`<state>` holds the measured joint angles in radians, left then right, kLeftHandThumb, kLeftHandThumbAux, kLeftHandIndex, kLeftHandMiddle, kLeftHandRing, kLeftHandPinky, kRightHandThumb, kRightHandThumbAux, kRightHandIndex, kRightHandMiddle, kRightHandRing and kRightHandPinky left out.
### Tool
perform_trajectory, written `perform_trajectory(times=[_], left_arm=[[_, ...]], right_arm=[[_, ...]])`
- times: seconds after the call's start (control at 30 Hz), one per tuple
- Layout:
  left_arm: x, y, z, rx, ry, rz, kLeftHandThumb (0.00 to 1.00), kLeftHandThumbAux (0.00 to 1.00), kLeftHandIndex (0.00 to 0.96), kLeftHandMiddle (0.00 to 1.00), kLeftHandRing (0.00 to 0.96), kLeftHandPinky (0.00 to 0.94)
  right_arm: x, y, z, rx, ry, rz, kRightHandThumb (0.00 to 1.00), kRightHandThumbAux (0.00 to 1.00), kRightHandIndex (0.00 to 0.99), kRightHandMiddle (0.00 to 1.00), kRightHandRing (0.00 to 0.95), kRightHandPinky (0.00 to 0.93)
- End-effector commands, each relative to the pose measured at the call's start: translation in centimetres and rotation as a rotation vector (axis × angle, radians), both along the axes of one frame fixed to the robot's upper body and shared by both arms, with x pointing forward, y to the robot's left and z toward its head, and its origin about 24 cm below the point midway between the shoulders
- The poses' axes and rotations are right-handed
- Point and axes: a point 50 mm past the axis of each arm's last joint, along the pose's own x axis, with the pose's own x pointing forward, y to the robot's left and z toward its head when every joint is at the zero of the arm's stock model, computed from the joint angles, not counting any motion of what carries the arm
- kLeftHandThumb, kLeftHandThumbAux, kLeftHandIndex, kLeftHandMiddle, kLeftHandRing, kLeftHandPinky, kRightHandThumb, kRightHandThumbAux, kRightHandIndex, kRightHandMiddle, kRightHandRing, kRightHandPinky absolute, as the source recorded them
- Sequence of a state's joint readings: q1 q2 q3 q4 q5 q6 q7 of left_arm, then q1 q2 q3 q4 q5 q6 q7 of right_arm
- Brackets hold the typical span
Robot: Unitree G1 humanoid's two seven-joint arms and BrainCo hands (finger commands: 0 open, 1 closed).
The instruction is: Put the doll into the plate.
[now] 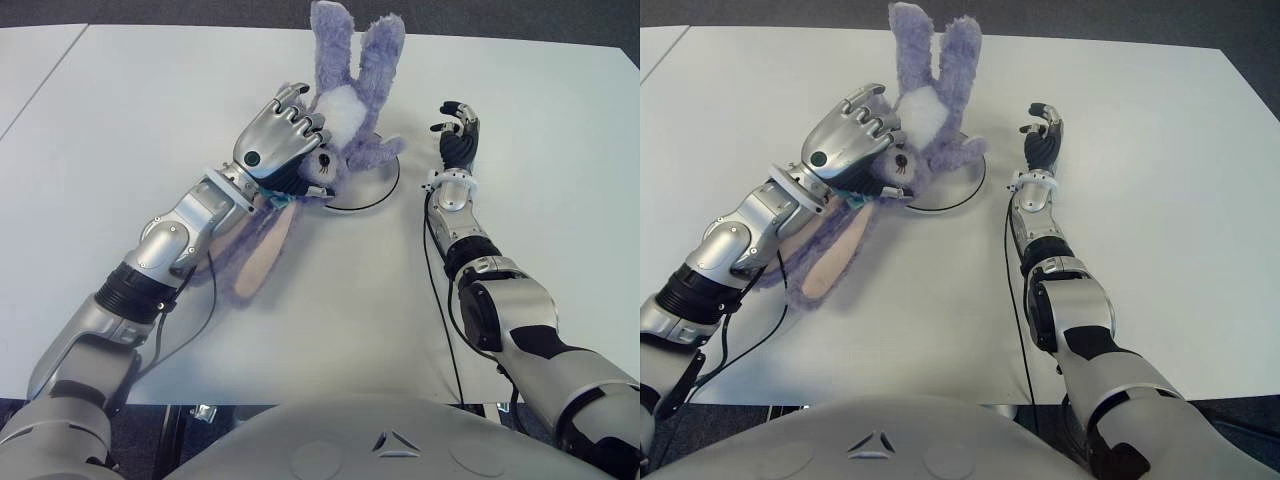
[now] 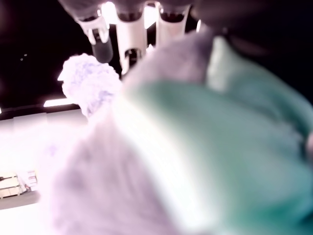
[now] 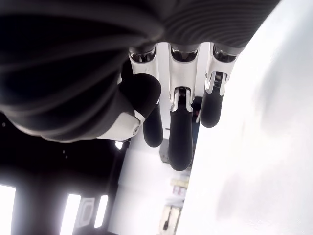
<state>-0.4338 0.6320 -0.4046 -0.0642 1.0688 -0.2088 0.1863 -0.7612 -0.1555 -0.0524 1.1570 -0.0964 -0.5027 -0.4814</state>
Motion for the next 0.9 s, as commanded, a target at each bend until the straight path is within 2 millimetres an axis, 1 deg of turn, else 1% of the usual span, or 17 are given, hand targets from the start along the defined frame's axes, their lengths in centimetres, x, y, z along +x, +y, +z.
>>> perform_trajectory(times=[0.03, 0.27, 0.4, 0.53, 0.73, 0.9], left_arm=[[0.6, 0.8, -1.4, 0.017, 0.047, 0.01, 0.018, 0.305, 0.0, 0.0, 0.0, 0.0], [0.9, 1.1, -1.6, 0.02, 0.041, 0.003, 0.045, 0.258, 0.0, 0.0, 0.0, 0.0], [1.1, 1.3, -1.7, 0.026, 0.037, 0.0, 0.052, 0.246, 0.0, 0.0, 0.0, 0.0], [1.2, 1.6, -1.8, 0.031, 0.032, -0.004, 0.053, 0.242, 0.0, 0.0, 0.0, 0.0], [1.5, 2.5, -2.0, 0.046, 0.03, 0.001, 0.047, 0.24, 0.0, 0.0, 0.0, 0.0], [1.8, 3.4, -1.7, 0.054, 0.02, 0.009, 0.033, 0.244, 0.0, 0.0, 0.0, 0.0]], right_arm=[[-10.8, 0.7, -14.5, -0.011, 0.548, -0.004, 1.0, 0.668, 0.279, 0.29, 0.458, 0.215], [-10.8, 0.8, -14.5, -0.01, 0.548, -0.001, 1.0, 0.667, 0.279, 0.292, 0.459, 0.233], [-10.8, 0.8, -14.5, -0.008, 0.549, -0.001, 1.0, 0.667, 0.277, 0.292, 0.459, 0.22], [-10.8, 0.9, -14.5, -0.013, 0.549, 0.0, 1.0, 0.667, 0.277, 0.291, 0.46, 0.237], [-10.8, 0.9, -14.6, -0.029, 0.557, 0.006, 1.0, 0.667, 0.277, 0.292, 0.46, 0.246], [-10.8, 1.0, -14.5, -0.033, 0.554, 0.004, 1.0, 0.667, 0.276, 0.292, 0.46, 0.245]])
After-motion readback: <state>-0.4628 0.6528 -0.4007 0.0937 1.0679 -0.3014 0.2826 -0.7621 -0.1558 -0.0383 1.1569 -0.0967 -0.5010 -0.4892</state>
